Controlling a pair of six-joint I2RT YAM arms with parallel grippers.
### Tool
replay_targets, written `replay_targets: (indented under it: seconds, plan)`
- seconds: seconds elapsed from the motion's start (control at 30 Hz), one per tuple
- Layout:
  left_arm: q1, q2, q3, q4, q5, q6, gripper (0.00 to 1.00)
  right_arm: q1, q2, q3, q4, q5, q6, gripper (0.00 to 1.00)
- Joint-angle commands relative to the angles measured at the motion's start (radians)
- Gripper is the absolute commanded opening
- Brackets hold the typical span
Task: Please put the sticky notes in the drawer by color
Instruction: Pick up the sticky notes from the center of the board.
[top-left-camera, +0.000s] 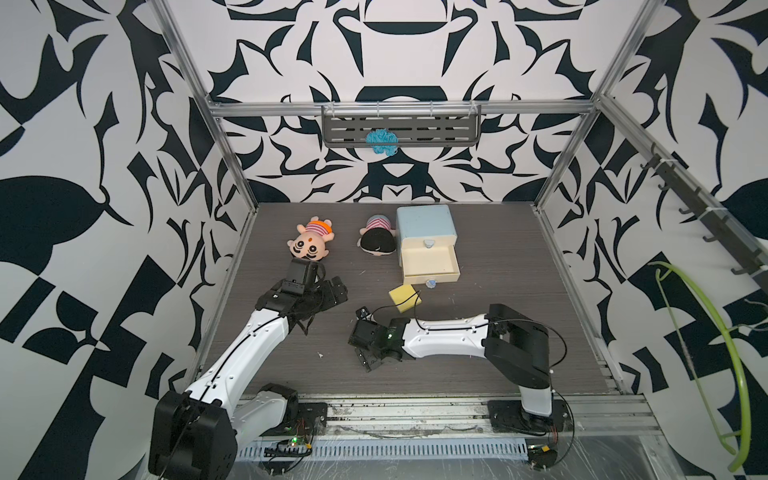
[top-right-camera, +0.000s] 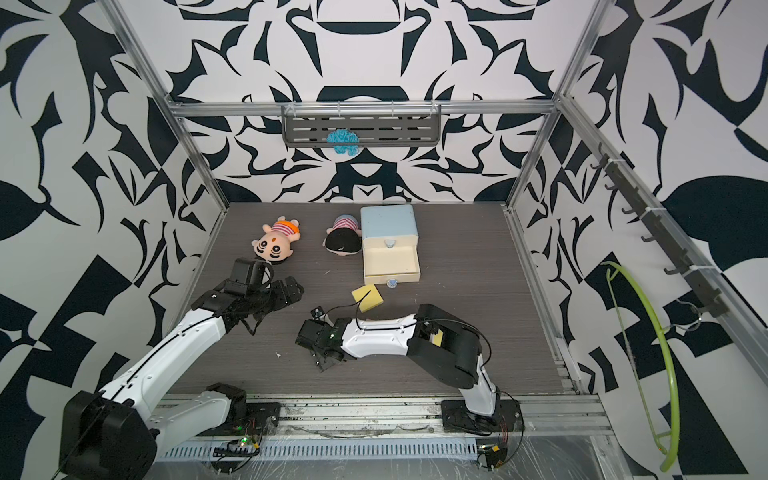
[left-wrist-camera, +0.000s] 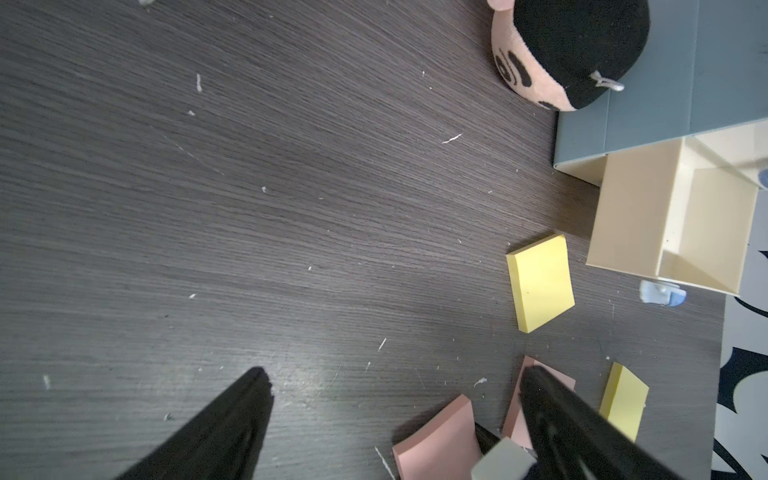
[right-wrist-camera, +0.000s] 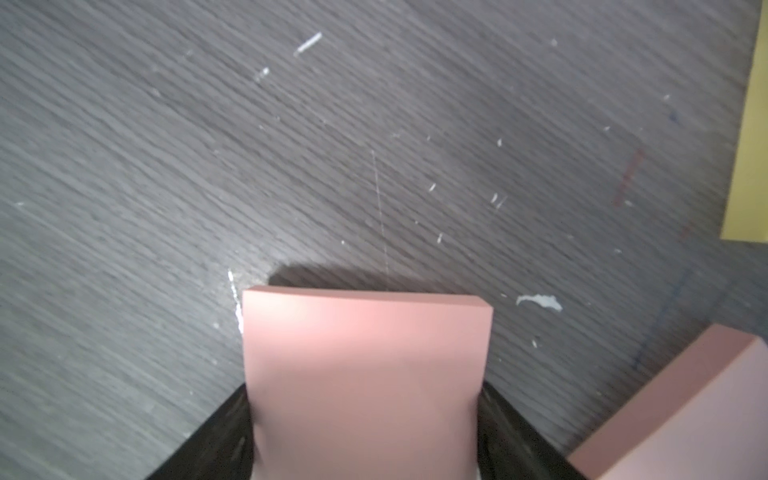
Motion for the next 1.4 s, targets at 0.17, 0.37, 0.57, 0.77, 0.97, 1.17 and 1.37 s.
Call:
replay_targets:
  seconds: [0.17,0.37,0.57,0.77,0.97,1.17,1.37]
  plan:
    - [0.004,-0.017,-0.023,-0.008,-0.011,0.001,0.99,-0.007,0.011,-0.049,-0.053,0.021,-0.011,0.76]
    - [0.004,-0.015,-0.017,-0.007,-0.012,0.004,0.99,-0.007,-0.073,-0.048,-0.043,0.019,-0.039,0.76]
    - [0.003,-0.016,-0.019,0.002,-0.006,0.019,0.99,-0.054,-0.177,-0.055,-0.046,0.009,-0.06,0.76]
    - [-0.017,-0.019,-0.035,0.043,0.007,0.036,0.99,-0.148,-0.301,-0.047,-0.07,0.021,-0.118,0.76]
    - [-0.096,0.012,-0.045,0.13,0.004,0.062,0.99,-0.298,-0.389,-0.015,-0.078,0.081,-0.199,0.76]
    - [-0.169,0.071,-0.039,0.201,0.001,0.102,0.99,-0.419,-0.374,0.001,0.018,0.131,-0.235,0.76]
    - [-0.21,0.114,-0.033,0.245,0.005,0.126,0.99,-0.472,-0.296,0.026,0.153,0.166,-0.237,0.76]
